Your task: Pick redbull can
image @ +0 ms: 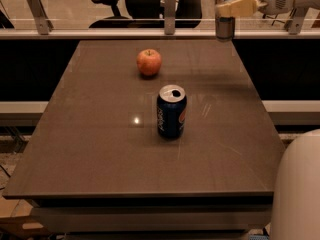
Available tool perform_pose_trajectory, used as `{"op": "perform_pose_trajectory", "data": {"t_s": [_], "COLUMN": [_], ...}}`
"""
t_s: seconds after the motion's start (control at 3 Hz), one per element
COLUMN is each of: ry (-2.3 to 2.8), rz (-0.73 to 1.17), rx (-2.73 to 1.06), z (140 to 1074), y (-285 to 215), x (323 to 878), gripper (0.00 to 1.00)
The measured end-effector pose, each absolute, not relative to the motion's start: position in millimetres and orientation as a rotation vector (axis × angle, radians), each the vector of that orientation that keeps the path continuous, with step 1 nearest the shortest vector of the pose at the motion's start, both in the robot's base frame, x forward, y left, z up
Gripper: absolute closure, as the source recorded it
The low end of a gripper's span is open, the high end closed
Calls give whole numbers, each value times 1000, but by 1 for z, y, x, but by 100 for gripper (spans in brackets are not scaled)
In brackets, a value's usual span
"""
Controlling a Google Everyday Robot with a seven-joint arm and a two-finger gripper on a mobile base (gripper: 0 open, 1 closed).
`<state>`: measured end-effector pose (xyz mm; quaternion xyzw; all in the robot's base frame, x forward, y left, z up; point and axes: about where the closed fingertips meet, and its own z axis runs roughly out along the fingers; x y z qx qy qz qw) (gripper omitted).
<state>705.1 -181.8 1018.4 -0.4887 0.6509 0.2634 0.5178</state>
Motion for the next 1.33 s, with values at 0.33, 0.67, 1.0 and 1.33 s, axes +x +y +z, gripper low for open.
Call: {"op": "perform_pose_trajectory", "data": {"t_s": [0.33, 0.67, 1.0, 1.33], "ry": [1559, 1554, 1545, 1531], "rz": [617, 599, 579, 554], "rx": [-1178, -1188, -1195, -1202], "z": [1025, 1032, 1038, 1047], "y": [-180, -177, -176, -175], "x": [702, 699, 696, 692], "gripper": [100, 100, 100, 100]}}
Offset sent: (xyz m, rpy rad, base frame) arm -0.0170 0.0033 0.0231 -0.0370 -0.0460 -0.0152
